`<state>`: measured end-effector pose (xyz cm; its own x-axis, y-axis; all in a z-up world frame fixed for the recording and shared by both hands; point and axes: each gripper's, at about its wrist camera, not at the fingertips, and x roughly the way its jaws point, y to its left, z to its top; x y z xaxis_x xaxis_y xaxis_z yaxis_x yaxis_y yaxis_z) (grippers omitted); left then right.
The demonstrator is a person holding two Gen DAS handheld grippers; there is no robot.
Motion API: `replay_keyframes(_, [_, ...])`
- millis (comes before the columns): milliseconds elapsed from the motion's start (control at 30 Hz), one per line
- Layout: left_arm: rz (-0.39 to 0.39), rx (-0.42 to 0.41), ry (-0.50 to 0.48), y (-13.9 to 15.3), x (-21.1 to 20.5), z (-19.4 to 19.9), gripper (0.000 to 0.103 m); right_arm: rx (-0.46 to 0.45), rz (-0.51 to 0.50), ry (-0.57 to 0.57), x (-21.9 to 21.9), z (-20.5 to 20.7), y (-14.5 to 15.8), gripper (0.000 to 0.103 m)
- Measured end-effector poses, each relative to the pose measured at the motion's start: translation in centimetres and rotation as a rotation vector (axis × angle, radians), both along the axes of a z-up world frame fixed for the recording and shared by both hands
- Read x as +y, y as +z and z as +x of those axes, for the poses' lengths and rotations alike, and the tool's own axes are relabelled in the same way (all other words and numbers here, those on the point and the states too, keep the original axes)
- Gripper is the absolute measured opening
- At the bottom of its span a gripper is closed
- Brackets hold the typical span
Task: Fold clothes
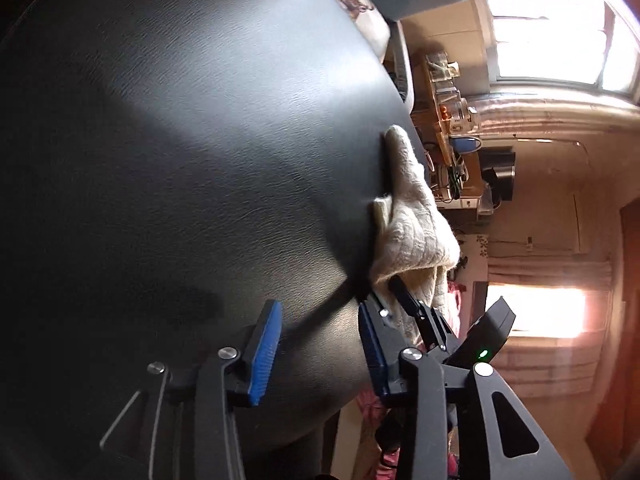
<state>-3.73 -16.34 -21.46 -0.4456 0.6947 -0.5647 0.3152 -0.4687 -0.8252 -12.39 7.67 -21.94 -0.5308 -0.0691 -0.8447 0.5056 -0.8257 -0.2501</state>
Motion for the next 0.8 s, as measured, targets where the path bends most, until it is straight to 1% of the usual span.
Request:
replay_keyframes(33, [0.002,-0.008,0.003,-0.2,-0.1,0.3,0.041,-0.008,-0.010,-0.015,0.2,-0.4,0.2,0.007])
replay_keyframes(67, [0.005,-0.014,0.006,-0.4,-0.2,0.5,0.041,-0.024,-0.041,-0.033,0.5,-0.8,0.5,0.007])
replay_keyframes(100, [0.007,-0.015,0.005,-0.5,-0.3,0.6,0.041,-0.050,-0.120,-0.065,1.1,-1.2,1.4,0.006])
replay_keyframes(167, [0.004,-0.005,0.002,-0.4,-0.4,0.8,0.042,-0.043,-0.315,-0.144,4.5,-2.2,4.6,0.005])
replay_keyframes(200, [0.003,0.000,0.001,-0.3,-0.5,1.0,0.043,-0.029,-0.414,-0.186,6.6,-2.5,6.5,0.005])
replay_keyframes(267, [0.000,0.018,-0.004,0.0,-0.5,1.1,0.044,0.040,-0.577,-0.285,11.8,-2.7,10.5,0.005])
replay_keyframes(333, [-0.016,0.043,-0.010,0.7,-0.2,0.8,0.045,0.073,-0.701,-0.384,16.9,-2.8,12.7,0.005])
replay_keyframes(400, [-0.025,0.071,-0.030,1.5,0.7,0.0,0.045,0.090,-0.754,-0.477,21.4,-3.0,13.1,0.005])
replay_keyframes(467, [-0.040,0.093,-0.058,2.5,2.1,-1.2,0.045,0.070,-0.778,-0.543,24.4,-3.3,12.1,0.005])
replay_keyframes(533, [-0.060,0.121,-0.093,3.7,4.0,-2.9,0.045,0.038,-0.804,-0.581,25.9,-3.4,10.5,0.006])
replay_keyframes(567, [-0.049,0.144,-0.126,4.4,5.4,-4.1,0.045,0.024,-0.815,-0.592,26.3,-3.4,9.7,0.006])
replay_keyframes(633, [-0.071,0.178,-0.173,5.5,7.9,-5.7,0.045,0.005,-0.835,-0.591,26.3,-3.1,8.9,0.006])
replay_keyframes(700, [-0.165,0.244,-0.252,6.9,11.2,-7.7,0.046,-0.013,-0.856,-0.590,26.2,-2.9,8.1,0.006])
replay_keyframes(733, [-0.236,0.262,-0.299,7.2,12.9,-8.8,0.046,-0.023,-0.866,-0.589,26.2,-2.8,7.7,0.006])
replay_keyframes(767, [-0.314,0.267,-0.340,7.3,14.5,-9.7,0.046,-0.032,-0.876,-0.589,26.1,-2.7,7.3,0.006])
replay_keyframes(800, [-0.348,0.268,-0.385,7.1,15.9,-10.4,0.046,-0.041,-0.886,-0.588,26.1,-2.6,6.9,0.006])
